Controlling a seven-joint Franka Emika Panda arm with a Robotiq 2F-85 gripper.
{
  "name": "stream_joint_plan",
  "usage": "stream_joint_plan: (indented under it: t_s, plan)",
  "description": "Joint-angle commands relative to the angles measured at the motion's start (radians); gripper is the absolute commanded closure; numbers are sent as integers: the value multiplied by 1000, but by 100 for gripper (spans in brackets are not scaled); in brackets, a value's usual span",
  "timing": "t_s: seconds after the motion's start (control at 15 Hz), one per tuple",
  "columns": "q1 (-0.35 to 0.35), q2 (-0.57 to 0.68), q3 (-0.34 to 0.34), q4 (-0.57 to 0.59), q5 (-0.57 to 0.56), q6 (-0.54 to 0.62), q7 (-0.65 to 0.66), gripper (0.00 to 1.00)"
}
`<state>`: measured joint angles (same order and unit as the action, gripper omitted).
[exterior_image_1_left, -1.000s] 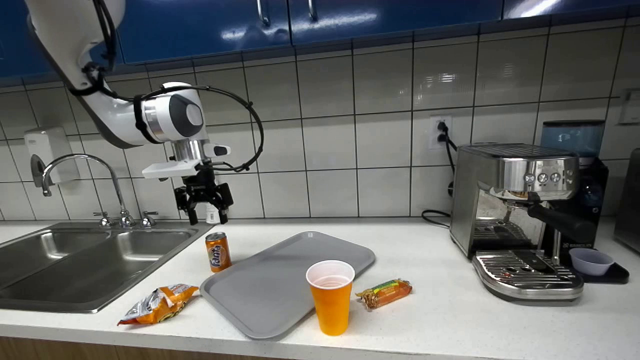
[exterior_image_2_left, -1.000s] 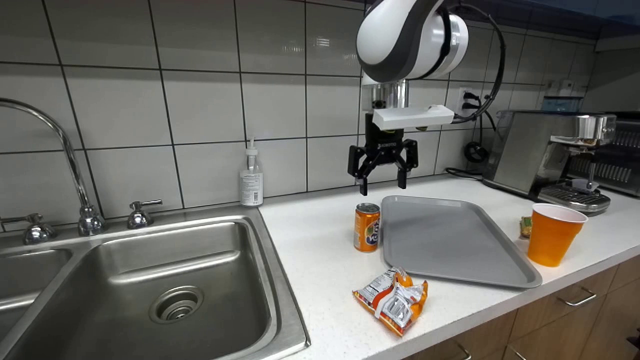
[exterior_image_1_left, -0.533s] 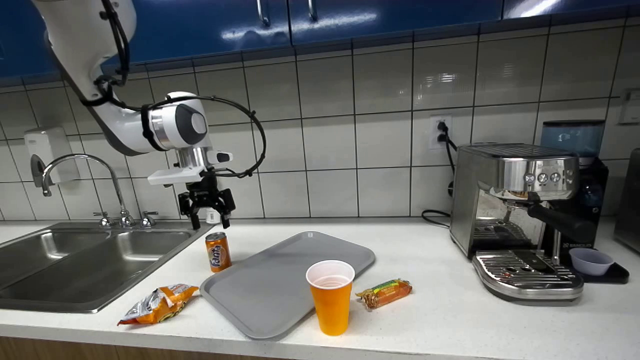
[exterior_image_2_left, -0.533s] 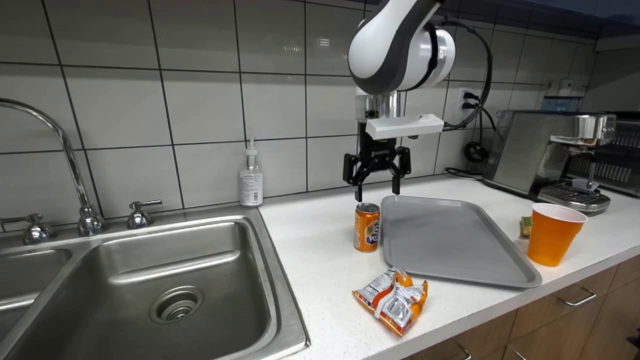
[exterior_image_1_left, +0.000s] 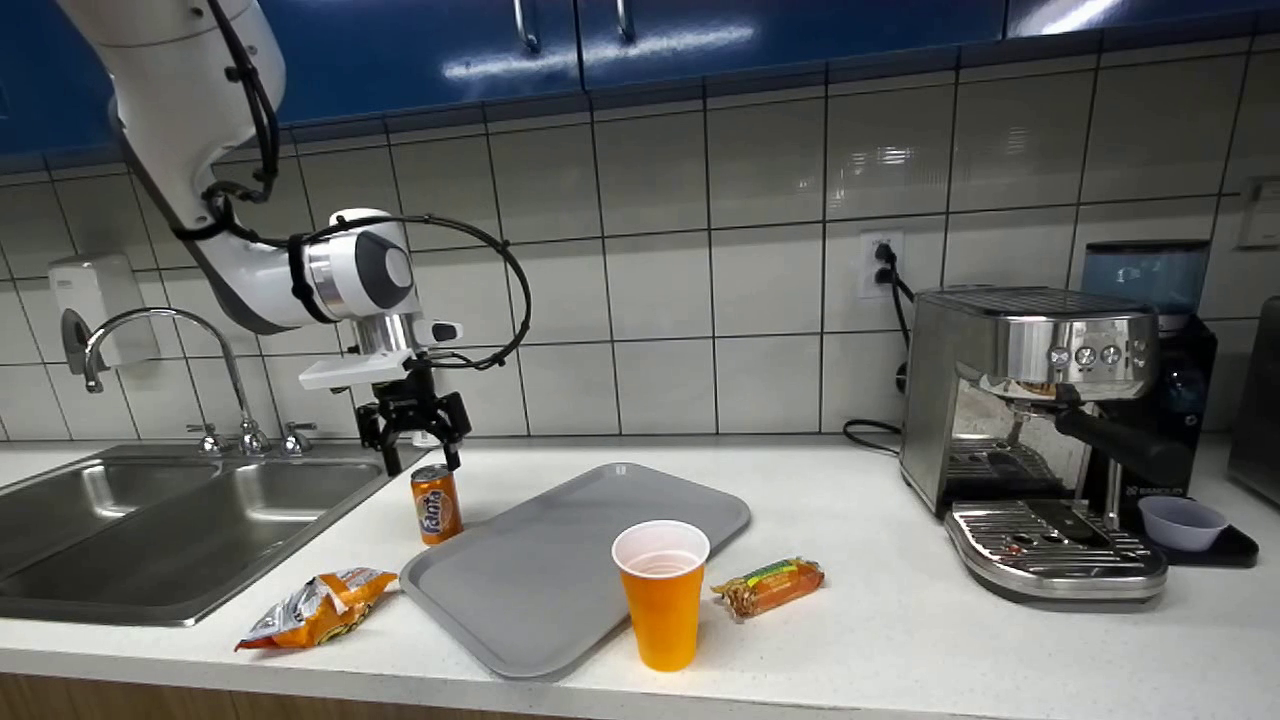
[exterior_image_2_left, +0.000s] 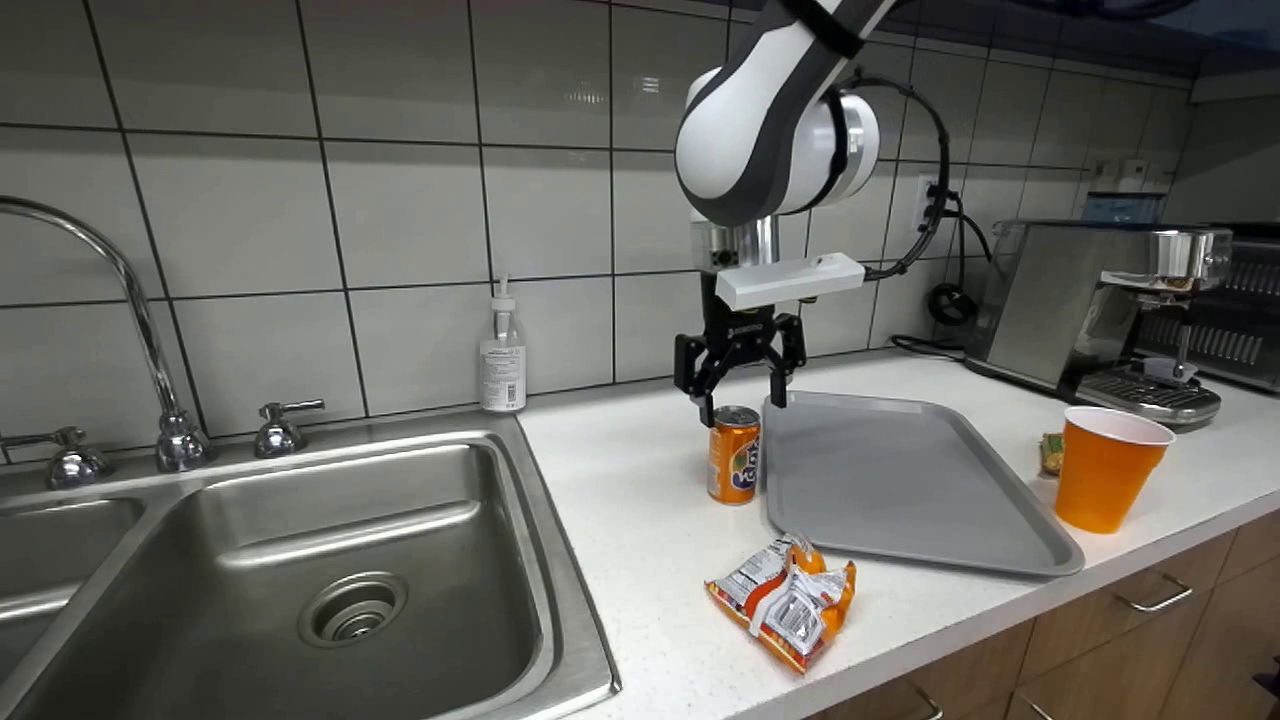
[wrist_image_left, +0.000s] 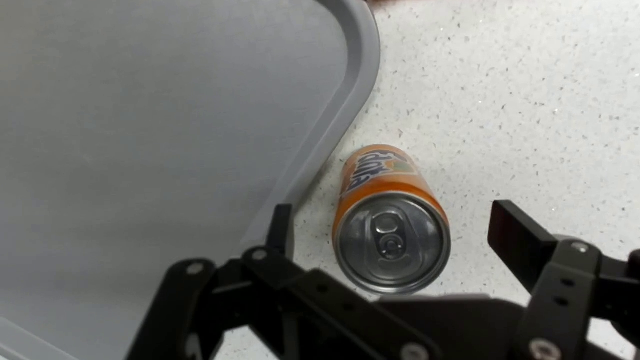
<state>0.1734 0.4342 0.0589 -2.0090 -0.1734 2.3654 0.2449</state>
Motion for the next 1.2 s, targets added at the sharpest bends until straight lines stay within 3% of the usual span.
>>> stream_joint_plan:
  t_s: [0.0, 0.87, 0.93, 1.0, 1.13]
  plan:
    - [25, 42, -21, 52, -23, -11, 5, 0]
    - [54, 110, -46, 116, -24, -15, 10, 0]
    - [54, 111, -46, 116, -24, -16, 9, 25]
    - [54, 111, -47, 116, -24, -17, 9, 26]
    - [53, 109, -48, 115, -25, -17, 9, 42]
